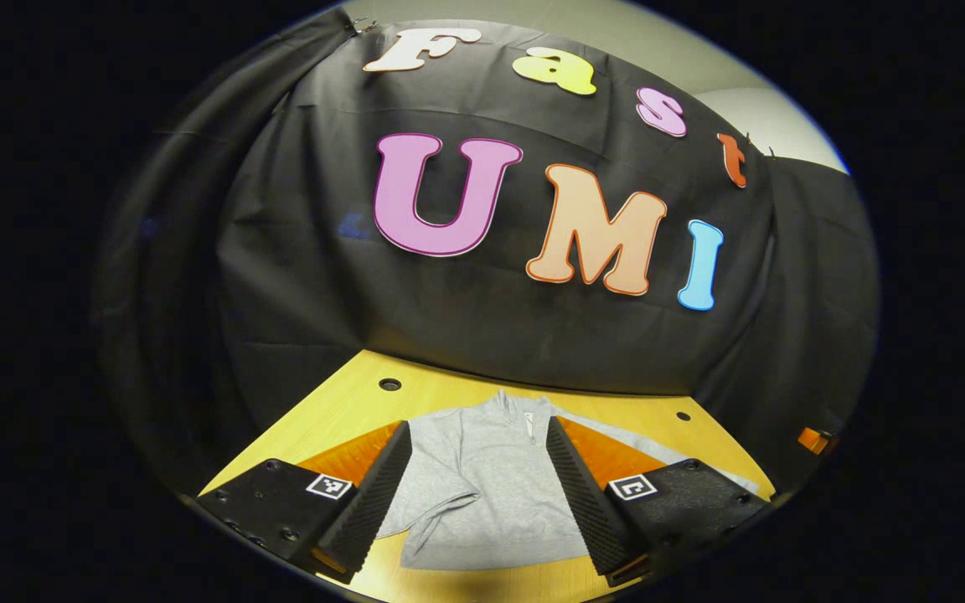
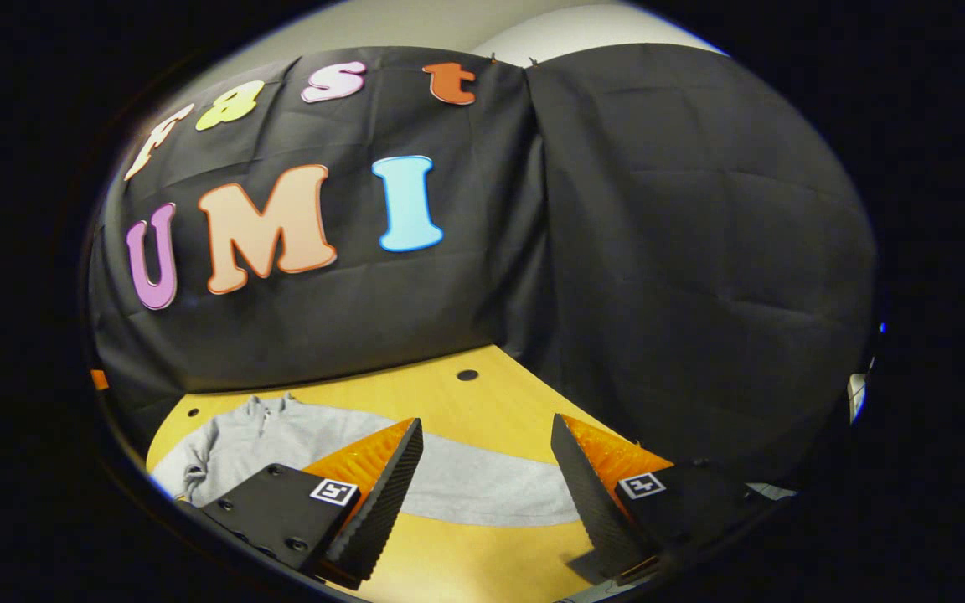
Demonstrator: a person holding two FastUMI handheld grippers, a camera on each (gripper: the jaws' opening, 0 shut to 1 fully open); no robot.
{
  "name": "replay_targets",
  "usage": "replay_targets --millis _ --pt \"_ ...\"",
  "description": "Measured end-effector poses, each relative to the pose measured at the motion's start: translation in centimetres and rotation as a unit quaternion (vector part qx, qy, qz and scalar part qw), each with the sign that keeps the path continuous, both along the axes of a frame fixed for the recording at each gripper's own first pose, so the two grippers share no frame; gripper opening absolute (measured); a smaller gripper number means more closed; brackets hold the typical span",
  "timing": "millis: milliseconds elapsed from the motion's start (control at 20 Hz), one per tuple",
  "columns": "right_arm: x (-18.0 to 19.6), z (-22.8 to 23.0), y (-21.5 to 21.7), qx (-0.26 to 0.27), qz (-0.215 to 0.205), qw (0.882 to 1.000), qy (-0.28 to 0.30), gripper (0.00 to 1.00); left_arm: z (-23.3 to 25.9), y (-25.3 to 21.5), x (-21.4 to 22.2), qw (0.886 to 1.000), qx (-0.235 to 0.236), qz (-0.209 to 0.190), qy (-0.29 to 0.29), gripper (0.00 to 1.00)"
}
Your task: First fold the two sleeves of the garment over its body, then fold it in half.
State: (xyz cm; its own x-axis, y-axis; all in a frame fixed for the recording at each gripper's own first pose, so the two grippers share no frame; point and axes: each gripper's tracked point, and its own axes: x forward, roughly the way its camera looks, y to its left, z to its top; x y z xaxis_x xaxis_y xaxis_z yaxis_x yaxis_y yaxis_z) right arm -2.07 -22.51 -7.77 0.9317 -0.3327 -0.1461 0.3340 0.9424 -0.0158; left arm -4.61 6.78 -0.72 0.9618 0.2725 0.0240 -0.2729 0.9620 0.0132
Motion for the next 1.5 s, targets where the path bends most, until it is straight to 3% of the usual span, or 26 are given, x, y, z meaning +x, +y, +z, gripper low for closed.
replay_targets --millis 100,400,450,550,600,700,750,850,1100,1150,1200,1350,1450,1500 --pt "-0.1 -2.1 -3.1 0.012 -0.02 1.0 0.013 0.93 0.1 0.4 0.0 1.0 0.011 0.013 0.002 0.95" --pt "0.7 -9.4 -8.4 0.04 -0.037 0.995 0.082 0.97 0.1 -1.2 0.9 1.0 0.011 0.016 0.003 0.94" --pt "0.9 -10.9 -8.8 0.045 -0.033 0.994 0.098 0.93 0.0 -1.7 1.0 1.0 0.005 0.012 0.001 0.94" --pt "1.4 -13.6 -9.6 0.051 -0.032 0.99 0.128 0.97 -0.4 -2.4 1.1 1.0 0.001 0.012 0.003 0.94" --pt "1.6 -14.8 -10.1 0.054 -0.031 0.988 0.139 0.93 -0.8 -2.6 0.9 1.0 0.003 0.015 0.005 0.94" --pt "2.2 -16.4 -10.7 0.06 -0.031 0.985 0.156 0.98 -1.0 -3.0 0.6 1.0 0.004 0.018 0.007 0.94" --pt "2.5 -17.2 -11.1 0.065 -0.032 0.984 0.163 0.93 -1.2 -3.1 0.5 1.0 0.003 0.021 0.01 0.94" --pt "2.6 -18.2 -11.5 0.069 -0.027 0.982 0.173 0.97 -1.7 -3.3 0.3 1.0 0.001 0.024 0.016 0.94" --pt "3.7 -19.8 -12.2 0.065 -0.022 0.977 0.203 0.9 -2.2 -3.5 0.1 0.999 -0.006 0.029 0.019 0.94" --pt "3.7 -20.1 -12.3 0.064 -0.022 0.976 0.208 0.95 -2.1 -3.5 0.0 0.999 -0.004 0.031 0.02 0.94" --pt "3.8 -20.4 -12.4 0.056 -0.023 0.975 0.212 0.87 -2.1 -3.2 0.0 0.999 -0.001 0.033 0.021 0.94" --pt "3.6 -20.5 -12.5 0.04 -0.023 0.975 0.219 0.82 -1.8 -2.7 0.0 0.999 0.006 0.04 0.021 0.94" --pt "3.6 -20.6 -12.3 0.042 -0.024 0.974 0.222 0.56 -2.0 -2.5 0.2 0.999 0.005 0.041 0.024 0.94" --pt "3.7 -20.8 -12.3 0.043 -0.024 0.973 0.224 0.53 -2.0 -2.4 0.3 0.999 0.004 0.041 0.023 0.94"
